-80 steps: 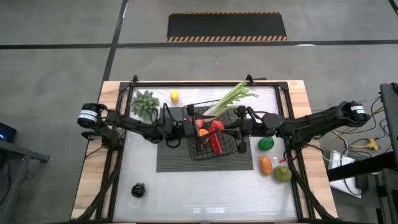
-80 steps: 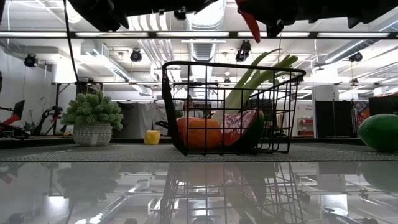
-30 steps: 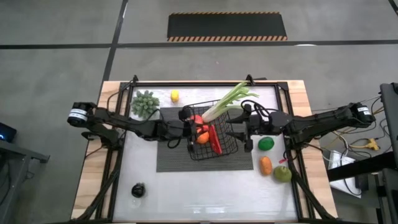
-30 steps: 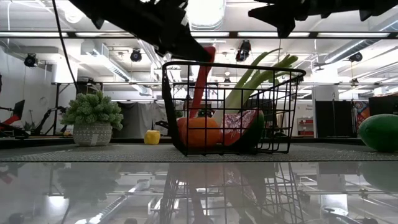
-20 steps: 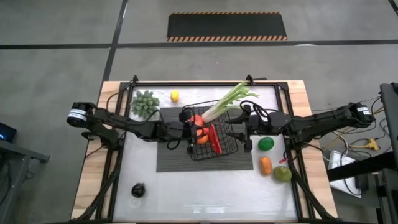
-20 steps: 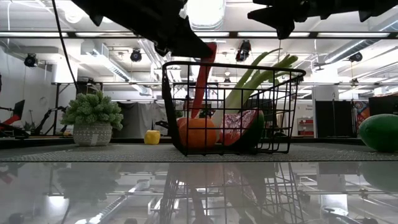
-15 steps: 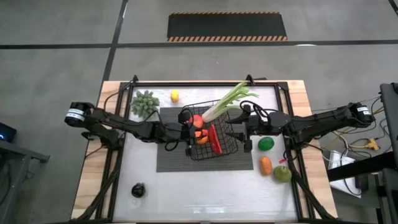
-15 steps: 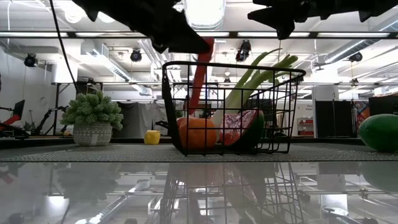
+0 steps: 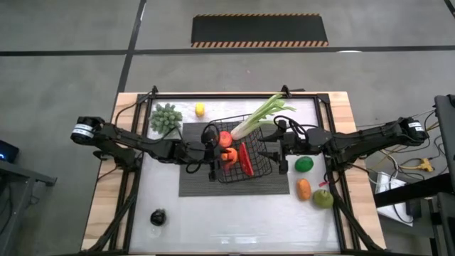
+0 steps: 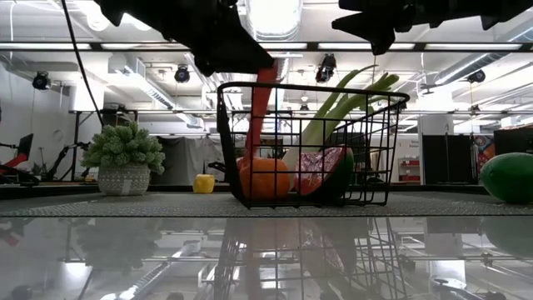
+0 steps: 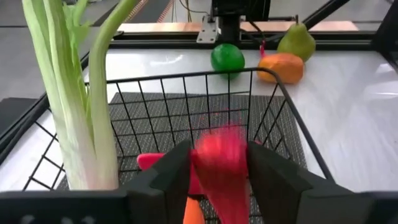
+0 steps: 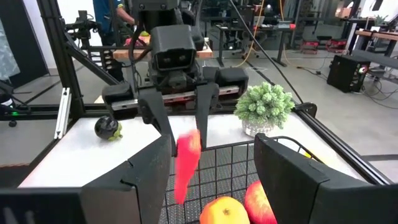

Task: Build produce basket
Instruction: Put the carrot into the wire basket, then put the lemon into the wire basket

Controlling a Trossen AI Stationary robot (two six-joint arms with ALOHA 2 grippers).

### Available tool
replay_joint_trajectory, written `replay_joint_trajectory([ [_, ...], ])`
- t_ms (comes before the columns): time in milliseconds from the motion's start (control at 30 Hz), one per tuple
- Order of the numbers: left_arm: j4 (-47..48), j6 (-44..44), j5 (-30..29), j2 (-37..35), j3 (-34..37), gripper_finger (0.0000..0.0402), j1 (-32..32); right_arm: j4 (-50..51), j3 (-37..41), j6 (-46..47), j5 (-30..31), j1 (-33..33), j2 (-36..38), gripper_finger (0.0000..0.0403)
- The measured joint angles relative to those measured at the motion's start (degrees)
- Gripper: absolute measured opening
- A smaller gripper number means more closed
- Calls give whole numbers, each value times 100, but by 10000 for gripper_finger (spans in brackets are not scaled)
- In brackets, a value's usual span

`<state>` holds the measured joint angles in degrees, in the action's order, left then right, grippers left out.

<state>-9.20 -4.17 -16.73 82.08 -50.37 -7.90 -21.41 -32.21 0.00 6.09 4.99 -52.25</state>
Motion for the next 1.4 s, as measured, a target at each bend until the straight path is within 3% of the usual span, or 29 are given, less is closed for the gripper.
replay_joint_trajectory([
  [233, 84, 242, -6, -31, -37, 168, 2, 17, 0, -1, 0, 0, 0, 215],
  [633, 359, 1852, -326, -796, -113, 171, 315, 142, 0, 52, -2, 0, -2, 215],
  [800, 1231, 1754, -651, -1173, -440, 171, 1090, 146, 0, 71, -2, 0, -2, 215],
  [933, 2226, 1257, -657, -1069, -1007, 171, 2097, 146, 0, 76, -2, 0, -2, 215],
  [1167, 3926, -132, -333, -92, -1783, 166, 3884, 154, 0, 65, -4, 0, -2, 215],
  [1400, 4176, -483, 26, 852, -1753, 154, 4359, 177, 0, 110, -4, 0, -2, 215],
])
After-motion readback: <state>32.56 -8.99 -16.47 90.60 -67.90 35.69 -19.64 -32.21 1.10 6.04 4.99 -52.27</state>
